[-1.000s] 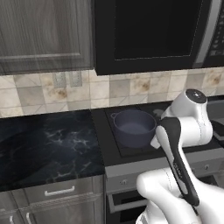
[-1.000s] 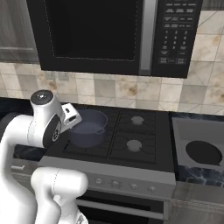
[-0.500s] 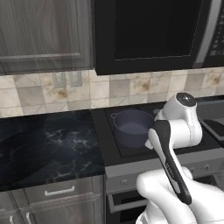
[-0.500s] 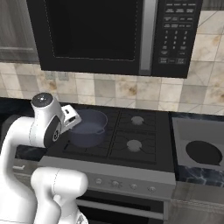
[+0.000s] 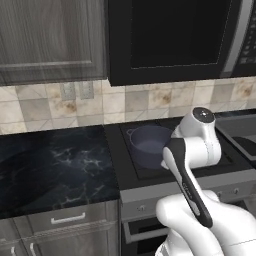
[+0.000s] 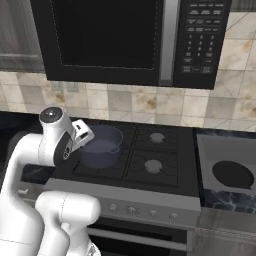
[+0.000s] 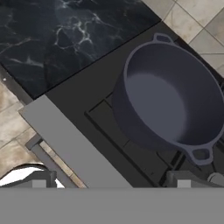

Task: Move the pot and pan from the stove into the sink.

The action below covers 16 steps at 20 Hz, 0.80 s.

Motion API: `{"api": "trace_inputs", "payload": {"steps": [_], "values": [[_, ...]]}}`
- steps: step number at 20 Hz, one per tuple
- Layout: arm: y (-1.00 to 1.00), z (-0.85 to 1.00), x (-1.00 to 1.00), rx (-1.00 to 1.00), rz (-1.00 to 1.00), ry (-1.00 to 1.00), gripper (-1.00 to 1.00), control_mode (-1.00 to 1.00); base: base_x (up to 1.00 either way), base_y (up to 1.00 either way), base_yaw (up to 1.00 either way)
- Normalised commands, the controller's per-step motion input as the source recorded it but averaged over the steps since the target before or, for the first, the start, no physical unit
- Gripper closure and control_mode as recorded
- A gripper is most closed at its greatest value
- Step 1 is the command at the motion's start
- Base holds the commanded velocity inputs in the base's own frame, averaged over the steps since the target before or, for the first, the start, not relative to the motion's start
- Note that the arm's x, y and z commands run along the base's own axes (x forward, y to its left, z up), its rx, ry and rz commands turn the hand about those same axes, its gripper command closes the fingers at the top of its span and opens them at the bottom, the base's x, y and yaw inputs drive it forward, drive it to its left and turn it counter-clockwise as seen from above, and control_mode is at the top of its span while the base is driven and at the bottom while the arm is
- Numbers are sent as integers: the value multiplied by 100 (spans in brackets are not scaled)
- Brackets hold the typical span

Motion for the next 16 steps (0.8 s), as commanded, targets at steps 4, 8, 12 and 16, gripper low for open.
{"api": "trace_inputs", "payload": {"steps": [4,8,12,16], "values": [[0,-14,25,-3,0,0,-100,-100,0,0,0],[0,-14,23,-3,0,-1,-100,-100,0,0,0],[2,-13,17,0,0,-2,-100,-100,0,0,0],[2,-13,16,0,0,-4,-100,-100,0,0,0]]}}
